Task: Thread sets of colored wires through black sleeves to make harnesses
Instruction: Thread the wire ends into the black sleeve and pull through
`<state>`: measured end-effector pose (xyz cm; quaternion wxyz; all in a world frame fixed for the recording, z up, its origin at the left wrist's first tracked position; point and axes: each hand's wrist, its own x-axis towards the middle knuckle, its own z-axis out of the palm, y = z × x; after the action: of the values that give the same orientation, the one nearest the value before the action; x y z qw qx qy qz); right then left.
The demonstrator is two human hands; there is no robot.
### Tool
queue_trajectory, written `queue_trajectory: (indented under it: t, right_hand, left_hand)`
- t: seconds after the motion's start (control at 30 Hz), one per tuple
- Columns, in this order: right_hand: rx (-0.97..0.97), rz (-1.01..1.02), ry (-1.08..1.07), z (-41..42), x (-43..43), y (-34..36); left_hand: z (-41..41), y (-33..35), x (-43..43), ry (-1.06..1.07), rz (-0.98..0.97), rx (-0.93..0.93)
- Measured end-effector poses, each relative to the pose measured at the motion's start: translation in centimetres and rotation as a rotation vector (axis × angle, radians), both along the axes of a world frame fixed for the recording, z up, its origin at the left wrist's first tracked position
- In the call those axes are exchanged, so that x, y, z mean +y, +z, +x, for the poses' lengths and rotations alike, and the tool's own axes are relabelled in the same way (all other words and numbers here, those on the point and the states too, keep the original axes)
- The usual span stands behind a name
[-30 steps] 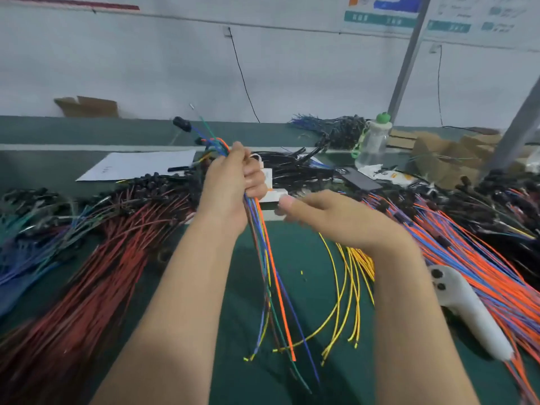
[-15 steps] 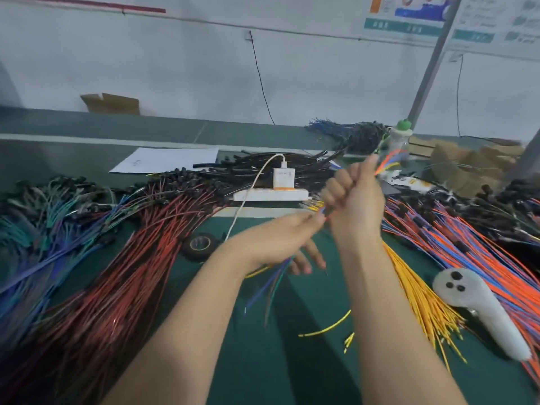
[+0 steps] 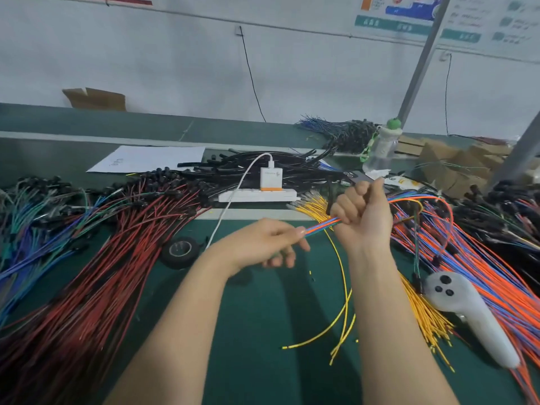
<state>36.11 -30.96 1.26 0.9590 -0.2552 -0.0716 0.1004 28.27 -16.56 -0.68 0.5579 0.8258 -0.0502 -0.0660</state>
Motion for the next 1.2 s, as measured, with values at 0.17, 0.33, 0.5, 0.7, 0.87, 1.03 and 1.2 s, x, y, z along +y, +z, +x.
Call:
queue_trajectory:
  t: [0.17,0.33,0.5,0.7,0.87,1.03,1.2]
  right_hand:
    - [-0.005,-0.054,0.002,0.3,1.3,-1.8]
    - [0.043,-0.115,-0.013,0.3,2.8,-3.8]
    - [0.066,-0.265,-0.016,-0.4,4.3,-6.1]
    - [0.109,-0.209,-0.024,-0.4,4.6,-7.4]
    - [0.087,-0.109,-0.065,0.2,3.3,-7.0]
    - [0.173,0.149,0.023,-0.1,2.9,-7.0]
    - [0.155,0.068,-0.049,0.0,2.5,-6.8]
  left_hand:
    - [1.6,-2.3,-0.7,0.238,-0.296,0.030]
    - [2.6,-3.6,-2.5,0.589,-0.802,0.150]
    - [2.6,-5.9,-2.6,0.608,-1.193,0.155]
    - [2.3,-7.6,-2.0,0.509,-0.833,0.078]
    - [1.4,-7.5,-1.8,0.302,-0.567,0.045]
    - [1.2,-7.1,-1.5,0.319,-0.682,-0.009]
    - [1.0,-6.9,-1.3,0.257,-0.846,0.073]
